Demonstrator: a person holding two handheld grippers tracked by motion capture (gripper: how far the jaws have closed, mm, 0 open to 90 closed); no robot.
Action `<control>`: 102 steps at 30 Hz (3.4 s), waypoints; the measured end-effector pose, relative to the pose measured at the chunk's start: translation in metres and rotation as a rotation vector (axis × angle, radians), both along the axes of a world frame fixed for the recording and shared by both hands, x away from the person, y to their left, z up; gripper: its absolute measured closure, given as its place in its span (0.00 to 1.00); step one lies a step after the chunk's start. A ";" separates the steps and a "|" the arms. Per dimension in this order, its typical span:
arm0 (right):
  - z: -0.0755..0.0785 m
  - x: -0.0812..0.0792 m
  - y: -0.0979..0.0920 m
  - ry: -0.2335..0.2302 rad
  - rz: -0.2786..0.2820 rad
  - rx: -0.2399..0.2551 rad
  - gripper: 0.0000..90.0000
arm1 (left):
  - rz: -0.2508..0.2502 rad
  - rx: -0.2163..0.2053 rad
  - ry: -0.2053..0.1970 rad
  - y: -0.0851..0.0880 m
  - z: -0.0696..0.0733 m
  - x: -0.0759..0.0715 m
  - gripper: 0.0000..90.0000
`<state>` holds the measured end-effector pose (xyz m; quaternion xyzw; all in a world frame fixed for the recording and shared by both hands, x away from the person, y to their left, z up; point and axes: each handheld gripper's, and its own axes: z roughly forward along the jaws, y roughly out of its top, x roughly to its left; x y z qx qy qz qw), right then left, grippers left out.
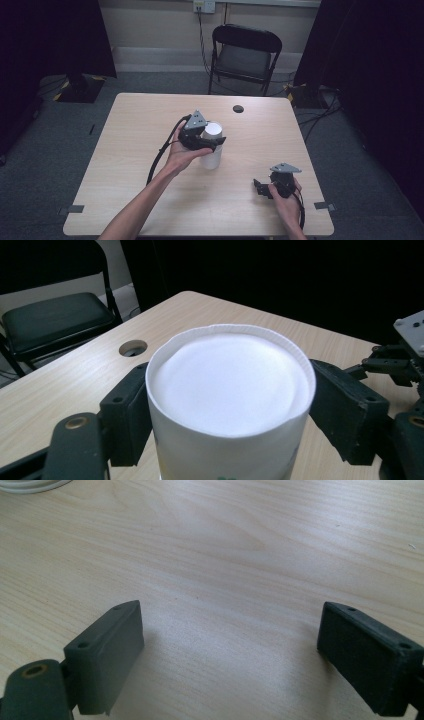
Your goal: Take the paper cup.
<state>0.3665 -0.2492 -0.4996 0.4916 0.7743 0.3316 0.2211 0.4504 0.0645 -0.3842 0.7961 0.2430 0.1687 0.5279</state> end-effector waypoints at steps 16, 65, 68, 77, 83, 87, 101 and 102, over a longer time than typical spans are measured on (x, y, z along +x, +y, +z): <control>0.000 0.000 0.000 0.000 0.002 0.000 0.12 | 0.012 0.010 0.004 0.001 0.000 0.001 0.36; 0.000 0.000 0.000 0.000 0.003 0.001 0.12 | -0.013 -0.094 -0.069 0.011 0.063 -0.005 0.38; 0.000 0.000 0.000 0.000 0.003 0.001 0.12 | -0.011 -0.107 -0.065 0.012 0.065 -0.005 0.38; 0.000 0.000 0.000 0.000 0.003 0.001 0.12 | -0.008 -0.162 -0.077 0.016 0.071 -0.007 0.38; 0.000 0.000 0.000 0.000 0.003 0.001 0.12 | 0.006 -0.187 -0.079 0.027 0.080 -0.007 0.38; 0.000 0.000 0.000 0.000 0.003 0.001 0.12 | 0.023 -0.192 -0.066 0.035 0.081 -0.008 0.39; 0.000 0.000 0.000 0.000 0.003 0.001 0.12 | 0.042 -0.152 -0.064 0.082 0.083 -0.020 0.38; 0.000 0.000 0.000 0.000 0.003 0.001 0.12 | 0.027 -0.156 -0.057 0.087 0.084 -0.022 0.38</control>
